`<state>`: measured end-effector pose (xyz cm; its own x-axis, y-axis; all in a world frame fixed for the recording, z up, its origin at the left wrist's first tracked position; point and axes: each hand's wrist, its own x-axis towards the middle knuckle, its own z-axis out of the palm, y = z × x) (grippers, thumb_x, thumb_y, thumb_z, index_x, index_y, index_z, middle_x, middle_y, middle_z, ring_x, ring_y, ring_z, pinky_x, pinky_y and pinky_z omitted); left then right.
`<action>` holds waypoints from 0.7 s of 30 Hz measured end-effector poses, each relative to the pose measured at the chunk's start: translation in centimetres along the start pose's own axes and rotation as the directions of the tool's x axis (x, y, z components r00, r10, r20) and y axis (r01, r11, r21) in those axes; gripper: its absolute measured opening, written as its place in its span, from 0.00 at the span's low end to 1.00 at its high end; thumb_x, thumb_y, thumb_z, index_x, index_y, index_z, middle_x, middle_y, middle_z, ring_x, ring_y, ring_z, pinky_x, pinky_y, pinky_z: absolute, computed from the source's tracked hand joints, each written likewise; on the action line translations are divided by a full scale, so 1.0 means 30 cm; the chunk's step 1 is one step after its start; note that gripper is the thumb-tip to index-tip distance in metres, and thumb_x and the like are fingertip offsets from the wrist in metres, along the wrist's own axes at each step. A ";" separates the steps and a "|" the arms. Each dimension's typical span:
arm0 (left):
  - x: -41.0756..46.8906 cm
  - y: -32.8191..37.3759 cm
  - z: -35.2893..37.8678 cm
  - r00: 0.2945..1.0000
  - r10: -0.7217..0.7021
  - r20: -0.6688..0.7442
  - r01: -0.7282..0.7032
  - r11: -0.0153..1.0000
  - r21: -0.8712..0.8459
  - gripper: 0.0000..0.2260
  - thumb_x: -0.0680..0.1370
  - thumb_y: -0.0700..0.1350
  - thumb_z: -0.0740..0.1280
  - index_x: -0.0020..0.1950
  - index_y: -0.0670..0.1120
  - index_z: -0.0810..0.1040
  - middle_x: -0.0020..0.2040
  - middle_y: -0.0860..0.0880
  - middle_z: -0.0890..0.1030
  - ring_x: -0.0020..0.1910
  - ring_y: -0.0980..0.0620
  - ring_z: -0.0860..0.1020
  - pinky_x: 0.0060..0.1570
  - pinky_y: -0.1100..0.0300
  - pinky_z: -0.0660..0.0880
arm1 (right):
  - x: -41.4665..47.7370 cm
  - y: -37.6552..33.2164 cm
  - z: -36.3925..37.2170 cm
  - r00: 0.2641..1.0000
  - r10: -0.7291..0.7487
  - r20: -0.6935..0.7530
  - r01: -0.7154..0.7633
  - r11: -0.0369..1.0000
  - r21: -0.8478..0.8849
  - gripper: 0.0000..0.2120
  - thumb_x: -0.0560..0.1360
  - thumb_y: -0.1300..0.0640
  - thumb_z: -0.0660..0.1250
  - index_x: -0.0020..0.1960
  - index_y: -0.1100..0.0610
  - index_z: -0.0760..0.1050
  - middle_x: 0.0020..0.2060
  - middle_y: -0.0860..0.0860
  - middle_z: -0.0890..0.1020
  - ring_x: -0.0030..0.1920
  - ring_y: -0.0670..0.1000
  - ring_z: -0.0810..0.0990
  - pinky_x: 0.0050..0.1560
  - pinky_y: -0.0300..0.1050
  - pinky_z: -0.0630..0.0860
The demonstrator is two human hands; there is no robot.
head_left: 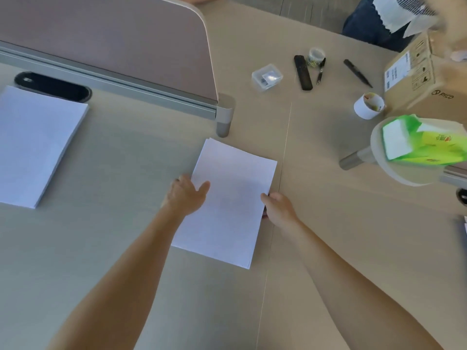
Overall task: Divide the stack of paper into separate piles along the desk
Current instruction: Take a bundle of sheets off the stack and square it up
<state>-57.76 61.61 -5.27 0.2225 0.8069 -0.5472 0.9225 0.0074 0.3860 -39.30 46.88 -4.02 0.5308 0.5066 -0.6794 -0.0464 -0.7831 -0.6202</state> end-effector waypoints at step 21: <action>-0.339 -0.204 0.157 0.978 0.204 0.036 -0.181 0.762 0.622 0.45 0.71 0.41 0.68 0.78 0.36 0.41 0.65 0.37 0.66 0.56 0.42 0.70 0.50 0.57 0.69 | -0.368 0.251 0.265 0.972 -0.230 -0.051 0.089 0.559 -0.825 0.45 0.77 0.35 0.56 0.79 0.58 0.35 0.63 0.61 0.70 0.61 0.60 0.72 0.56 0.51 0.72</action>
<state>-64.17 50.57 -5.56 0.4169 0.7699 -0.4831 0.8588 -0.5078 -0.0682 -52.23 38.26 -4.30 0.5695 0.6539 -0.4981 0.7191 -0.6899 -0.0834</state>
